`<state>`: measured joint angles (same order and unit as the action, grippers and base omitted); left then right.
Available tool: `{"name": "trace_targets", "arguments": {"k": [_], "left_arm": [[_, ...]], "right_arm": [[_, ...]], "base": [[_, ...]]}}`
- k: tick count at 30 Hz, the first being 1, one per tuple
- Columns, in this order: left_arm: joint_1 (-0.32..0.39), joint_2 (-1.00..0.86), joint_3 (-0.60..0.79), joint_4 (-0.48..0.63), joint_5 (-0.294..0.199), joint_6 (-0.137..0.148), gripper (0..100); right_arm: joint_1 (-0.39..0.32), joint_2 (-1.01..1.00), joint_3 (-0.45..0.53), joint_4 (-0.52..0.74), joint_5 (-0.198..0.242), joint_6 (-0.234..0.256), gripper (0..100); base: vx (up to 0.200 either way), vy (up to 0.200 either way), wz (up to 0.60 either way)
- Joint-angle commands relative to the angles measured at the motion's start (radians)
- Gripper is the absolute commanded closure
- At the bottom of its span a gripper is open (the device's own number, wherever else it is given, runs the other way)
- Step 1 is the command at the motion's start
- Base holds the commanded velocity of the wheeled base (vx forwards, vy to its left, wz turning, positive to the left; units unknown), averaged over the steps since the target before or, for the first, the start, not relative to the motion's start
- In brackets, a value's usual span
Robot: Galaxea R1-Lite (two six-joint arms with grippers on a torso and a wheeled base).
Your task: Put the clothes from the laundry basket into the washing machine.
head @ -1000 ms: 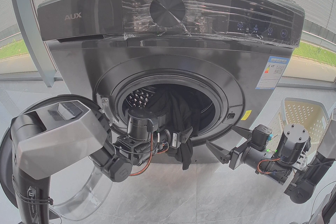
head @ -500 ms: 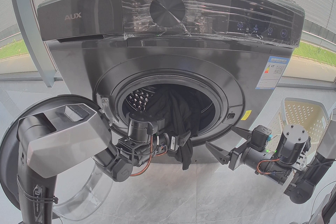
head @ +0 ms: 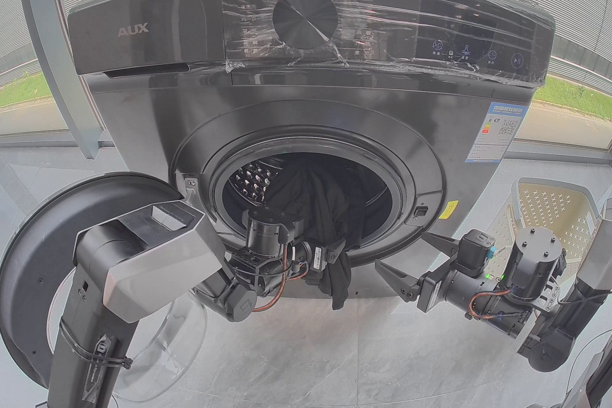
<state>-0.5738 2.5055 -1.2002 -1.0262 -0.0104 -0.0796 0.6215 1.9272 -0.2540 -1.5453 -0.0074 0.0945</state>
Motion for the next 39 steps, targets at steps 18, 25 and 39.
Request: {"name": "trace_targets", "arguments": {"k": [18, 25, 39], "left_arm": [[0.052, 0.068, -0.223, -0.023, 0.033, 0.0, 100], [0.08, 0.068, -0.325, -0.038, 0.043, -0.003, 100], [0.094, 0.09, -0.386, -0.043, 0.079, -0.006, 100]], "right_arm": [[0.004, -0.008, 0.004, -0.001, 0.003, -0.001, 0], [0.006, -0.007, 0.001, -0.001, 0.003, -0.001, 0], [0.006, -0.004, 0.006, -0.001, 0.003, -0.001, 0]], "base": [[0.0, 0.0, 0.0], [0.0, 0.0, 0.0], [0.0, 0.0, 0.0]]}}
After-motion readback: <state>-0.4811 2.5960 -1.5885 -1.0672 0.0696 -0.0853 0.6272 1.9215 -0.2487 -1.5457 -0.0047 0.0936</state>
